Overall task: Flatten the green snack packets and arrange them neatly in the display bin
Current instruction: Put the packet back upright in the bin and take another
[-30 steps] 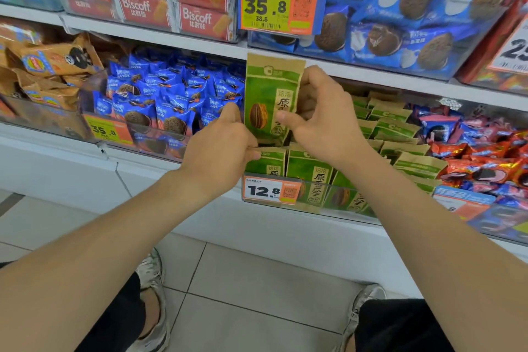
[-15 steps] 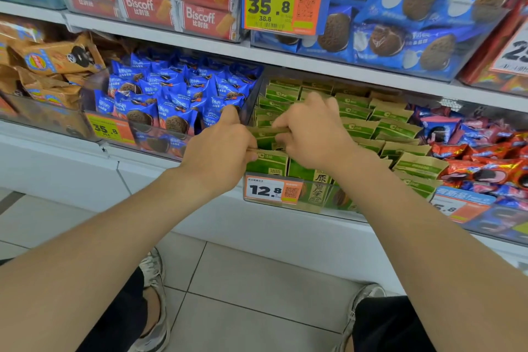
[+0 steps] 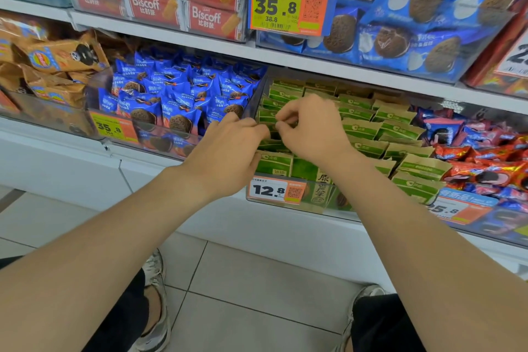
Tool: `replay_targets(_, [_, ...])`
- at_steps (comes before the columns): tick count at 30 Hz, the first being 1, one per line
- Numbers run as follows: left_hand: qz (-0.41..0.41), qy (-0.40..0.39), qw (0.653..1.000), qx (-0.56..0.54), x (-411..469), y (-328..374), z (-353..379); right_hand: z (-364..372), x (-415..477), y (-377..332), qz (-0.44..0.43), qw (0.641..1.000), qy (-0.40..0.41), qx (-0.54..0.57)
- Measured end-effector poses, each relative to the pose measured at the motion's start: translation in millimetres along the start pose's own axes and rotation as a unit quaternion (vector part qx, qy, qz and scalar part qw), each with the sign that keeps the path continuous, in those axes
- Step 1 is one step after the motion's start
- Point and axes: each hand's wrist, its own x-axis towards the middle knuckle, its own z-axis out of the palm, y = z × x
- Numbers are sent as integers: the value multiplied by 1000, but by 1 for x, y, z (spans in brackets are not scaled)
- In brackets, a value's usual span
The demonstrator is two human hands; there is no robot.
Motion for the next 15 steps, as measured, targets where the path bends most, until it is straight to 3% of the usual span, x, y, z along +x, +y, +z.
replay_targets(3, [15,-10,1000,-6,-2,0,0,-5,7,-1,7,995,-53,-79])
replay_targets(5, [29,-19,999,-8,-4,1,1,-4,11,2,9,994,-40,-106])
replay_targets(8, [32,-43,999,-5,-6,3,0,-1,10,4,-1,994,33,-103])
replay_targets(11, [23,-82,996,24,-10,5,1,-7,8,1,-63,987,135,-54])
replay_targets(15, [-5,-81,996,26,-14,10,1,-22,-5,5,-138,954,264,13])
